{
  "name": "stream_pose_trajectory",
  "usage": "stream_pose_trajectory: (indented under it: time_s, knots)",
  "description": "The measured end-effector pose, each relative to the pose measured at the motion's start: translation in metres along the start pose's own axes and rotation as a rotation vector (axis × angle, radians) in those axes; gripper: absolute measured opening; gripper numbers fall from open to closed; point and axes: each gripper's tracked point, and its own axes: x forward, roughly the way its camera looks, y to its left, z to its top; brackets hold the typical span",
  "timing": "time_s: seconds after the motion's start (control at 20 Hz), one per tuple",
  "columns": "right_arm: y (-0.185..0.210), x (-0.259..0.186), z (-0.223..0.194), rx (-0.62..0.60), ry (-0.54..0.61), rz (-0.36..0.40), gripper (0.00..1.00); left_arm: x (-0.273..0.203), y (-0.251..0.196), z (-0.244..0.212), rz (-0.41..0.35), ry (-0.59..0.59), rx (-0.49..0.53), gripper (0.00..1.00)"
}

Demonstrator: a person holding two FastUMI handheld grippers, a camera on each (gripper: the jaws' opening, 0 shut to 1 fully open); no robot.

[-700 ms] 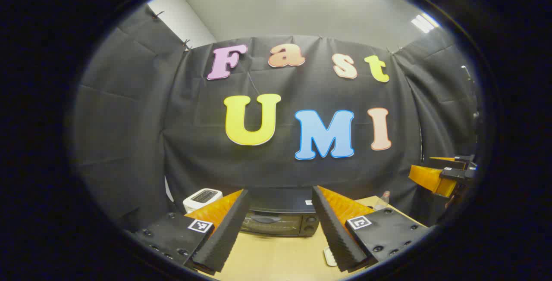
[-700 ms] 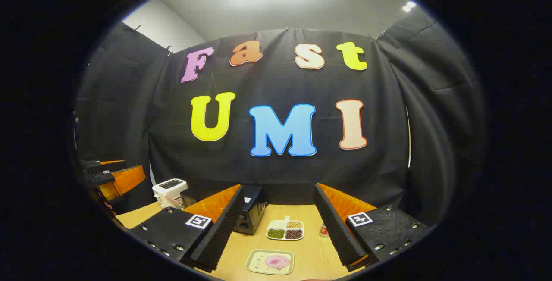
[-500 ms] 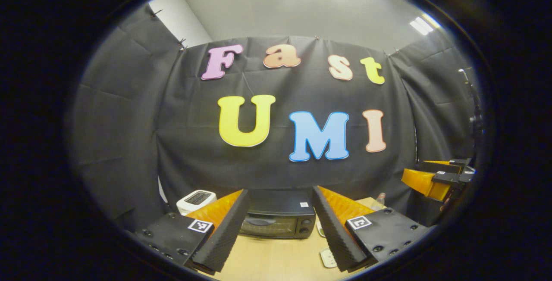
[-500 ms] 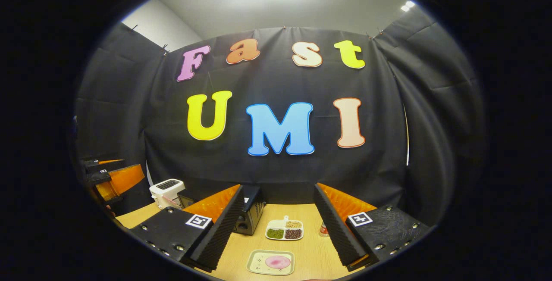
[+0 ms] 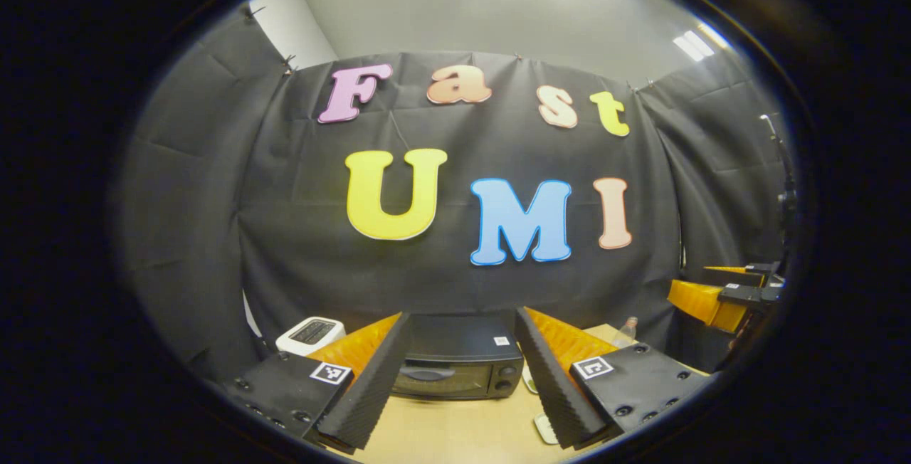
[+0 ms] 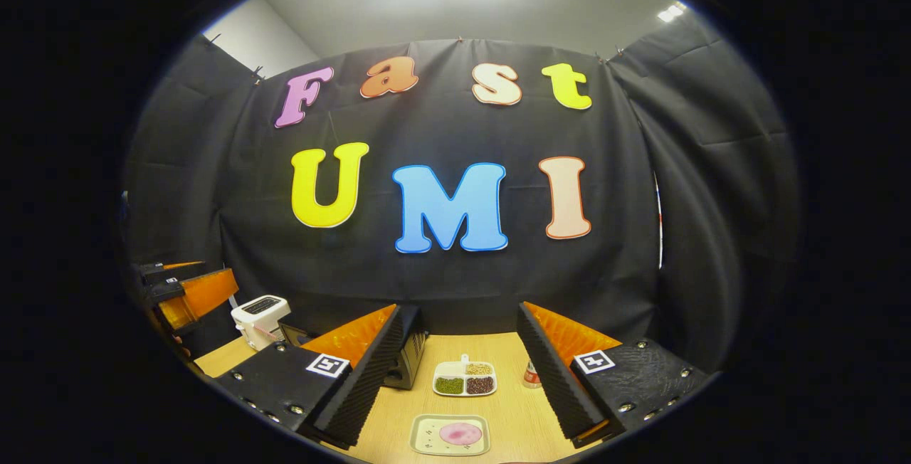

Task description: Open the electric oven with the left hand, put the food in, and close the electric oven.

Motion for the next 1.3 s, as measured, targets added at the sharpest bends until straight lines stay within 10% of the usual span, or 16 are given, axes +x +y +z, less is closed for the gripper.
stream_pose_trajectory:
  time_s: [1.3]
  knots:
    - [-0.028, 0.007, -0.058, -0.067, 0.183, -0.171, 0.99, 0.203, 0.056, -0.242, -0.024, 0.444, 0.007, 1.00]
